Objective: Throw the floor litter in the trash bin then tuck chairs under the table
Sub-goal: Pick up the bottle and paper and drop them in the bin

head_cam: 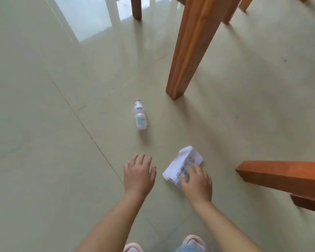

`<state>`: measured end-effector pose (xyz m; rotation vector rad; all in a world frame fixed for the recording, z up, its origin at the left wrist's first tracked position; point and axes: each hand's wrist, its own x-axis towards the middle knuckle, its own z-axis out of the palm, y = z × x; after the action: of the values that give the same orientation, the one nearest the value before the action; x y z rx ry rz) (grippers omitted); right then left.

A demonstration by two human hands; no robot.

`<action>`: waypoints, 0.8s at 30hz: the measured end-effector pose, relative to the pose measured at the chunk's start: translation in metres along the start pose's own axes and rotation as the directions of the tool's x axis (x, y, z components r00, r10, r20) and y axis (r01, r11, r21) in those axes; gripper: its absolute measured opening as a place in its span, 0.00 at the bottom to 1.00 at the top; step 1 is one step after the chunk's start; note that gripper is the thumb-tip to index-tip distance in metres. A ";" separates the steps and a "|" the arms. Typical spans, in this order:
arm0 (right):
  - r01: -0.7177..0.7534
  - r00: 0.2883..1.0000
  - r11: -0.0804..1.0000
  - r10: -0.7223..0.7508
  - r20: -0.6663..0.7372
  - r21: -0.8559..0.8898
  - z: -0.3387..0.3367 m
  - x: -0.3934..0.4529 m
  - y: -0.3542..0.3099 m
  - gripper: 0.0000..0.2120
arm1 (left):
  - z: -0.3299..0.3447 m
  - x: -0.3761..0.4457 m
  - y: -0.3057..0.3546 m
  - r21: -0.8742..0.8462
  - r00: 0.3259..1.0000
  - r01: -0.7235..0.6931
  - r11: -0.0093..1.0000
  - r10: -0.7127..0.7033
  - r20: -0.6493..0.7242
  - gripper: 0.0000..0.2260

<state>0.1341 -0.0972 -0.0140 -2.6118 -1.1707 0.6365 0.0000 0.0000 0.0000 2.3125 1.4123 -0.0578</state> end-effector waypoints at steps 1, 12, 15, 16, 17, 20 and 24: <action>0.017 0.999 0.999 -0.019 -0.050 -0.039 0.022 0.014 0.008 0.09 | 0.016 0.015 -0.008 0.003 1.000 -0.015 1.000 0.015 -0.019 0.10; 0.442 0.895 0.895 -0.435 0.099 -0.058 0.105 0.107 0.037 0.39 | 0.058 0.120 -0.050 -0.068 0.992 0.122 0.990 -0.124 -0.022 0.22; 0.490 0.870 0.858 -0.492 0.024 -0.153 0.093 0.125 0.034 0.39 | 0.054 0.142 -0.050 -0.141 0.986 0.165 0.976 -0.166 0.008 0.22; 0.427 0.901 0.889 -0.433 0.000 -0.163 0.089 0.127 0.037 0.38 | 0.056 0.150 -0.049 -0.178 0.982 0.189 0.966 -0.191 0.009 0.22; 0.338 0.938 0.927 -0.346 -0.019 -0.165 0.088 0.126 0.039 0.36 | 0.058 0.154 -0.048 -0.202 0.975 0.223 0.954 -0.222 0.025 0.23; 0.040 0.997 0.990 -0.048 -0.057 -0.135 0.090 0.121 0.045 0.24 | 0.067 0.160 -0.043 -0.259 0.958 0.285 0.923 -0.284 0.044 0.22; -0.098 0.995 0.989 0.095 -0.025 -0.115 0.085 0.120 0.049 0.19 | 0.071 0.156 -0.035 -0.277 0.940 0.335 0.901 -0.341 0.029 0.16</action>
<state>0.1978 -0.0386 -0.1424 -2.7796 -1.1129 0.5759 0.0582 0.1180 -0.1160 1.8279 1.6998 0.0585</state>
